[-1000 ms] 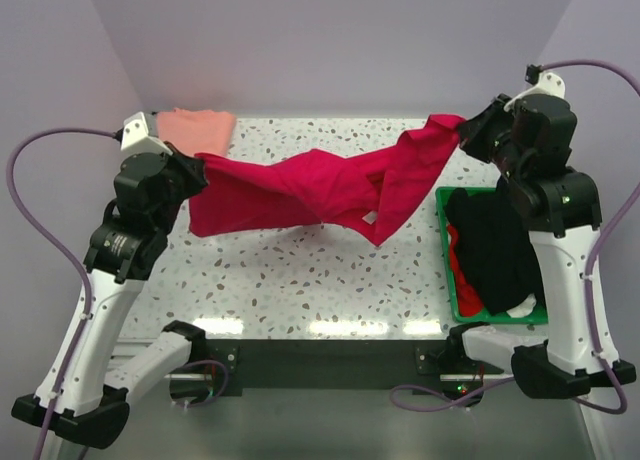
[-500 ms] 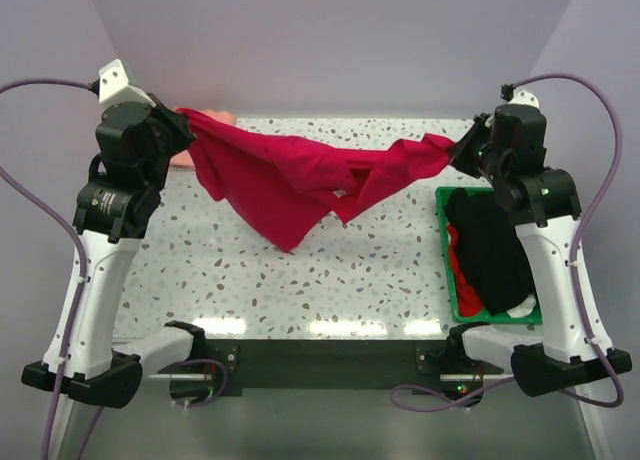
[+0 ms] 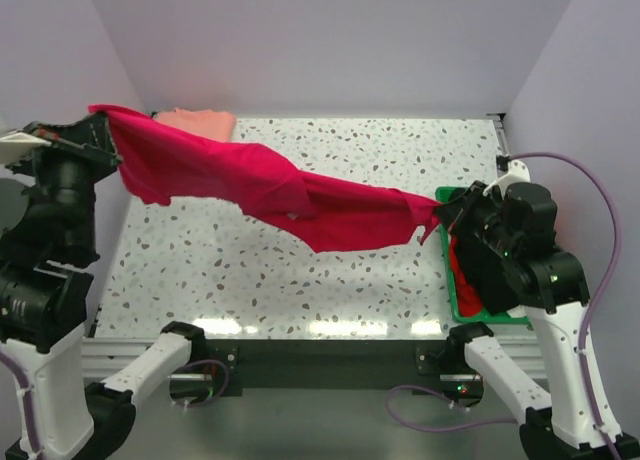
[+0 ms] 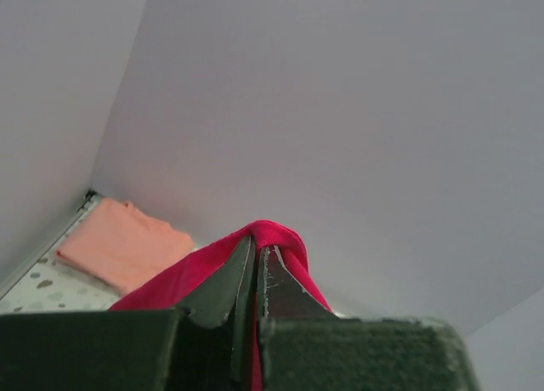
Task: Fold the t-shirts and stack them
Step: Flatten the tshirt out
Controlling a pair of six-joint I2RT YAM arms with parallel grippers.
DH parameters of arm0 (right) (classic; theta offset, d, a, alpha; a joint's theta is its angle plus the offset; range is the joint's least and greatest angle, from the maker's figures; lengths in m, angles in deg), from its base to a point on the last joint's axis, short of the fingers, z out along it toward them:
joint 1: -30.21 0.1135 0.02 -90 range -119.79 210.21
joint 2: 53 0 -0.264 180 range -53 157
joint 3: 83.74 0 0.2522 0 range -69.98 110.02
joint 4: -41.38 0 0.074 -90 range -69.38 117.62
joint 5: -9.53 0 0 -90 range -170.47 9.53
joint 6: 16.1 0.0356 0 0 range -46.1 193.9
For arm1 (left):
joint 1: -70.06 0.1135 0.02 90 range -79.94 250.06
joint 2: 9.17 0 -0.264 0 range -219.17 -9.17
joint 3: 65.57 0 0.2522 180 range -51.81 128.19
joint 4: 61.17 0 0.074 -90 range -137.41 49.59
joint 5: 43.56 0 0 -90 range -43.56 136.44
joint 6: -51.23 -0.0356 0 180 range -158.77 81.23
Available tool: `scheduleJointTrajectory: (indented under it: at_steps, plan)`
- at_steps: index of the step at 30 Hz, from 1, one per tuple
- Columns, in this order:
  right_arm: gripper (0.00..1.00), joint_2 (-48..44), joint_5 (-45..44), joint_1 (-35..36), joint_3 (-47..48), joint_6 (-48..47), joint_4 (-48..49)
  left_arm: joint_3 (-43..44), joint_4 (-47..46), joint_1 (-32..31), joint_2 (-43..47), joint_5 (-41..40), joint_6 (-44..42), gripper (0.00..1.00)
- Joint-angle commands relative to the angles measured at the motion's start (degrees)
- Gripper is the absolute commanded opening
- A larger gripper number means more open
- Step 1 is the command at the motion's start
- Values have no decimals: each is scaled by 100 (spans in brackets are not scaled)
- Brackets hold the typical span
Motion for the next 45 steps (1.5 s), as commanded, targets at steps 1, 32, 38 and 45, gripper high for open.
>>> scheduleJointTrajectory:
  at_steps: [1, 32, 38, 45]
  plan:
    - [0, -269, 700, -50, -238, 226, 258, 515, -424, 60, -140, -271, -341, 0]
    - [59, 2815, -1265, 845, -1109, -151, 2578, -4411, -2788, -412, -2189, 1919, 1838, 57]
    - [59, 3825, -1425, 1418, -986, -222, 2868, -4495, -2929, -1837, -3188, 1577, 1961, 60]
    - [58, 4538, -1557, 1453, -819, -292, 3045, -4117, -2667, -2128, -4253, 831, 1978, 62]
